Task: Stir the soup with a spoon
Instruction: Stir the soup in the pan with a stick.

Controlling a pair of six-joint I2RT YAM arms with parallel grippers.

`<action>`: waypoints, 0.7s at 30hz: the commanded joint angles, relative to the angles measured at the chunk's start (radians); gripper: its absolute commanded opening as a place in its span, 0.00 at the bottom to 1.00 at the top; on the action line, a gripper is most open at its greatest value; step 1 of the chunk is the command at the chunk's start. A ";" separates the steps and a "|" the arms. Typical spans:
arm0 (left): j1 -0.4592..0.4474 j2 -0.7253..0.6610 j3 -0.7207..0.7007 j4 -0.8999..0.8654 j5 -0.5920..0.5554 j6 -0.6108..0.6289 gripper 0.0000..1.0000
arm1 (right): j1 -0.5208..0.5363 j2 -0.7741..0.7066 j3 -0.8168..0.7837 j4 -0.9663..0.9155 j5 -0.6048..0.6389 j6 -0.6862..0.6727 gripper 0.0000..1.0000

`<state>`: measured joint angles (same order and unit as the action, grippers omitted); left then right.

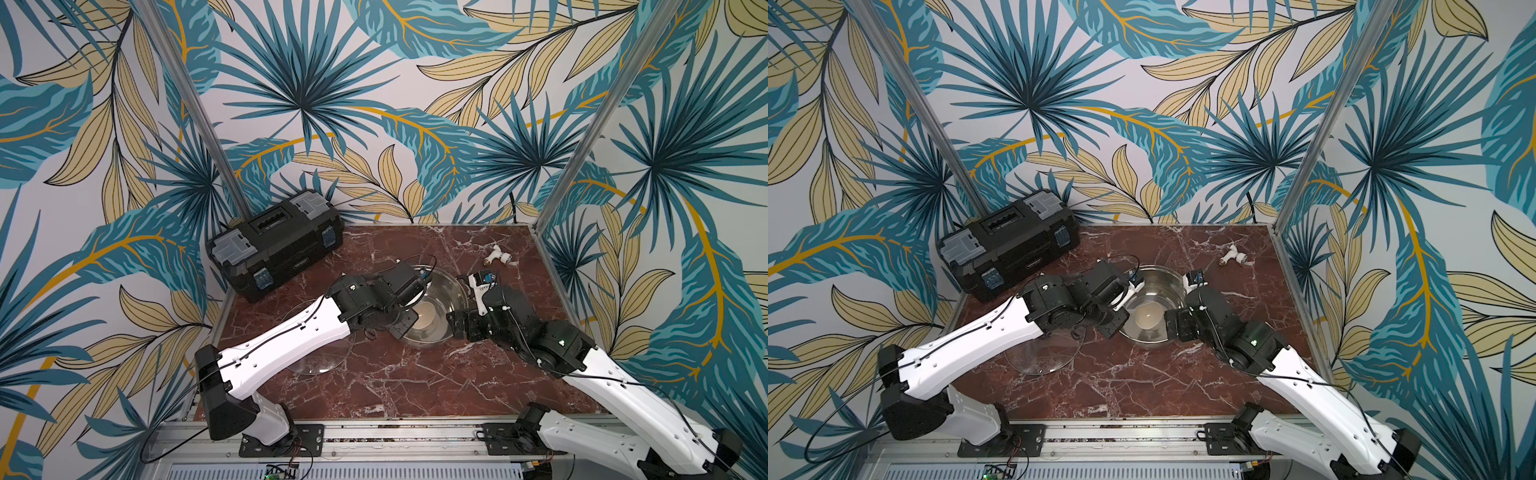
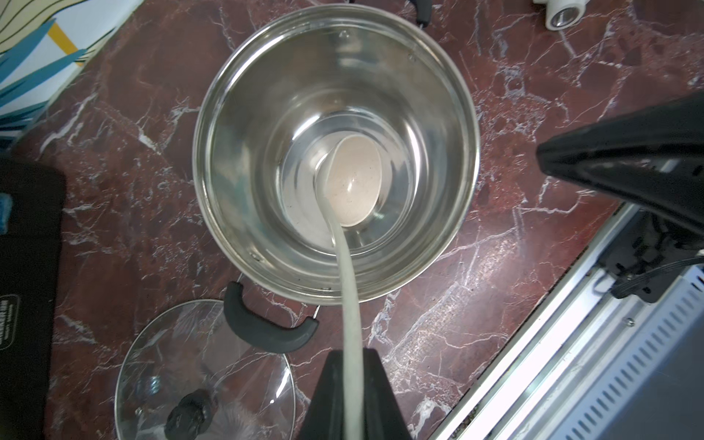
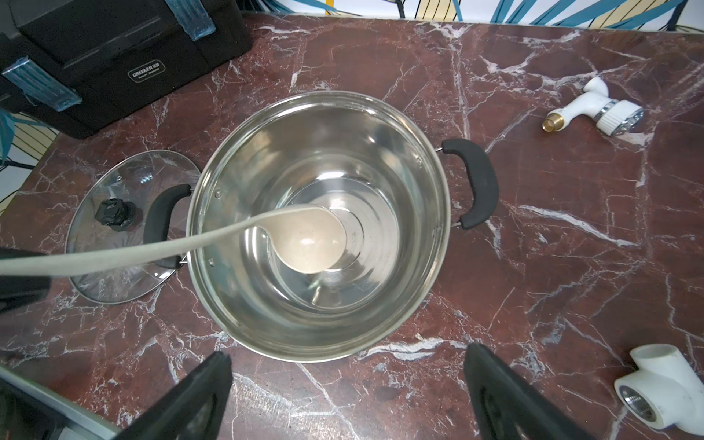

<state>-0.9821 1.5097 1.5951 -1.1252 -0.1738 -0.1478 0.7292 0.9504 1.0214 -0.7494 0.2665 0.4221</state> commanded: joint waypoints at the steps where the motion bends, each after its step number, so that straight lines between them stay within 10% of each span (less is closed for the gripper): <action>1: -0.001 0.001 -0.013 -0.054 -0.103 -0.004 0.00 | 0.002 0.003 -0.030 0.042 -0.067 -0.026 1.00; 10: -0.001 0.079 0.071 0.027 -0.221 -0.002 0.00 | 0.002 0.000 -0.076 0.089 -0.150 -0.066 1.00; 21: -0.001 0.113 0.095 0.224 -0.036 0.020 0.00 | 0.001 -0.085 -0.140 0.108 -0.117 -0.098 0.99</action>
<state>-0.9821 1.6291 1.6241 -0.9913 -0.2821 -0.1379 0.7292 0.8913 0.9062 -0.6548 0.1284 0.3435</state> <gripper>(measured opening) 0.119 0.994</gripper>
